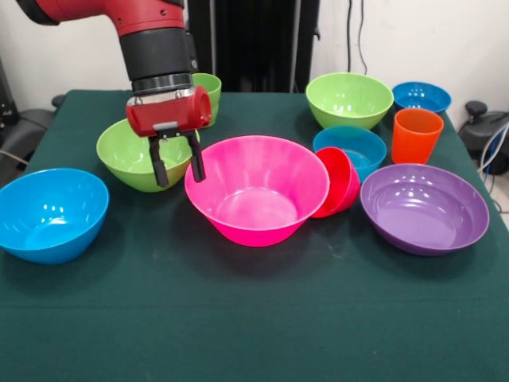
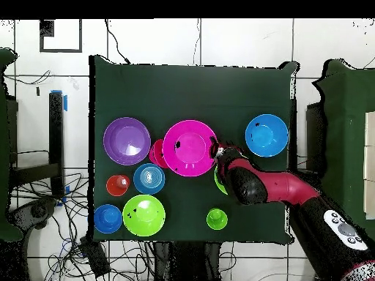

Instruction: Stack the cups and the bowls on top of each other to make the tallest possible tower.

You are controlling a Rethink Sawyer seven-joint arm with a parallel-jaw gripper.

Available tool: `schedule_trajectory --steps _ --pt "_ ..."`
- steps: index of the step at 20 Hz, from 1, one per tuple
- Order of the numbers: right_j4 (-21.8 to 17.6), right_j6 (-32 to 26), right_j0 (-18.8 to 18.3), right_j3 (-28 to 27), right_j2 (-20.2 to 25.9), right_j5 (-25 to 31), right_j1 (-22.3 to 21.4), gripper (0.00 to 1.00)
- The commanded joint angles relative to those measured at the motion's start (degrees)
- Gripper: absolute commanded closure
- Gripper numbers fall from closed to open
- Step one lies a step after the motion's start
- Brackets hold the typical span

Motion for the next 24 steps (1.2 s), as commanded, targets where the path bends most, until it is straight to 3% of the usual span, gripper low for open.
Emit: schedule_trajectory --steps 1,12,24 --pt "2.13 4.91 2.67 -2.57 -0.71 2.26 2.37 0.0" --pt "3.35 5.23 5.99 -4.44 -4.15 2.43 5.24 0.0" --pt "2.37 3.15 4.81 -8.07 -3.94 3.04 9.81 0.0"
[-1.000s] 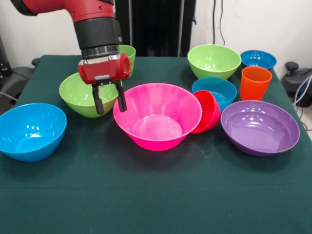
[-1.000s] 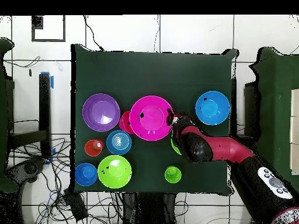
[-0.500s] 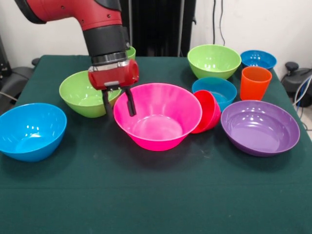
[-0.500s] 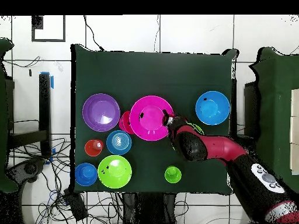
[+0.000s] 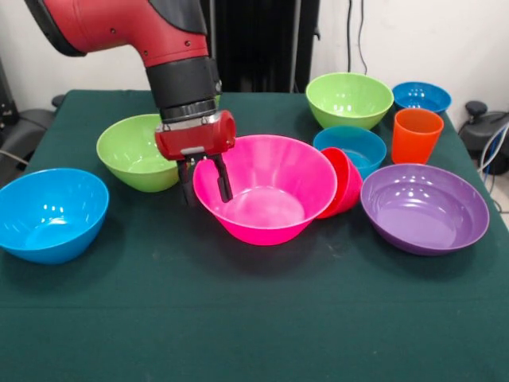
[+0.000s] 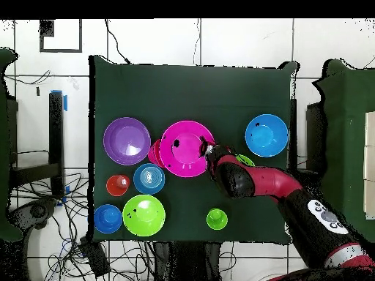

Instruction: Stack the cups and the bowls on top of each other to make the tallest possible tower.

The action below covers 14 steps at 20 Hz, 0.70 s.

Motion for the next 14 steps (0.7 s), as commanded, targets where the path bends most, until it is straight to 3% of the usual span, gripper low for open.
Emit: schedule_trajectory --steps 1,9,10,14 --pt "0.35 2.85 1.23 -5.14 -2.2 3.17 4.4 0.0" --pt "-0.33 2.1 0.91 -6.49 -2.55 3.35 4.88 0.0" --pt "-0.58 2.37 1.1 -6.54 -2.92 2.63 4.8 1.0" --pt "-0.69 4.88 3.88 -6.66 -6.87 -1.09 3.37 1.0"
